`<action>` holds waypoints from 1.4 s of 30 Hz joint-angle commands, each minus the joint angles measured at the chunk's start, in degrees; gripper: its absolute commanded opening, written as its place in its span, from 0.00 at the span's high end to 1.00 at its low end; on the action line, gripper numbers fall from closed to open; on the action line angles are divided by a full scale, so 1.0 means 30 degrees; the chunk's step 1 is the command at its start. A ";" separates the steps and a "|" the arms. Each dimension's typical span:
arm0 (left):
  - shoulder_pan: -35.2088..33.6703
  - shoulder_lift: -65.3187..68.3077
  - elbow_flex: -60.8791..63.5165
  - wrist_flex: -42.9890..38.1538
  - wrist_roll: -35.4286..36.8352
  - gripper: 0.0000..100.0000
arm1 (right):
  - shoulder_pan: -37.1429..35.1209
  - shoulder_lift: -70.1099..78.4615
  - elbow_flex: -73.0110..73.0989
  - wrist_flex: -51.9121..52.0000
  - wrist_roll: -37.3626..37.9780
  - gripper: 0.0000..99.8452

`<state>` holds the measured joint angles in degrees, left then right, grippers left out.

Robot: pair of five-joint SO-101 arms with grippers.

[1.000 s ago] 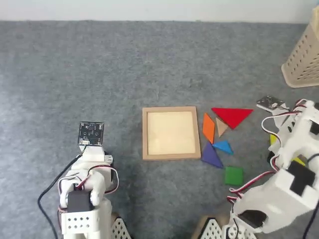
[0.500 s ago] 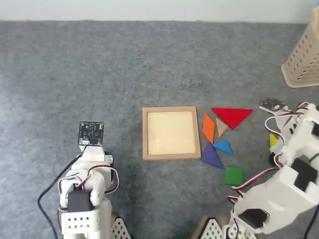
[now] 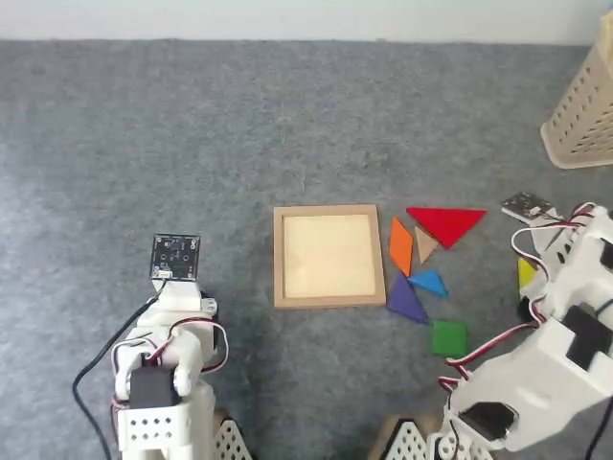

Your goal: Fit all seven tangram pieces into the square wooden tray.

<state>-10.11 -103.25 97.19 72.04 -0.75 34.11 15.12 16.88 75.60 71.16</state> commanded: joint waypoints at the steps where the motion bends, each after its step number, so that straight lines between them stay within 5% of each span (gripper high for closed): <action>1: -0.0059 -0.0322 -0.0220 0.0088 0.0176 0.99 | -0.0278 -0.0044 0.0264 -0.0308 0.0029 0.66; 14: -0.0059 -0.0322 -0.0220 0.0088 0.0176 0.99 | -0.0454 -0.0044 0.1172 -0.2007 -0.5421 0.66; 21: -0.0059 -0.0322 -0.0220 0.0088 0.0176 0.99 | -0.0454 -0.0044 0.1201 -0.1861 -0.4337 0.66; 25: -0.0059 -0.0322 -0.0220 0.0088 0.0176 0.99 | -0.0396 -0.0015 0.1231 -0.1802 -0.1700 0.66; 42: -0.0059 -0.0322 -0.0220 0.0088 0.0176 0.99 | -0.0366 0.2505 0.0117 -0.2066 -0.1612 0.67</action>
<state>-10.11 -103.25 97.19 72.04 -0.75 33.14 18.64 17.67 70.51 65.45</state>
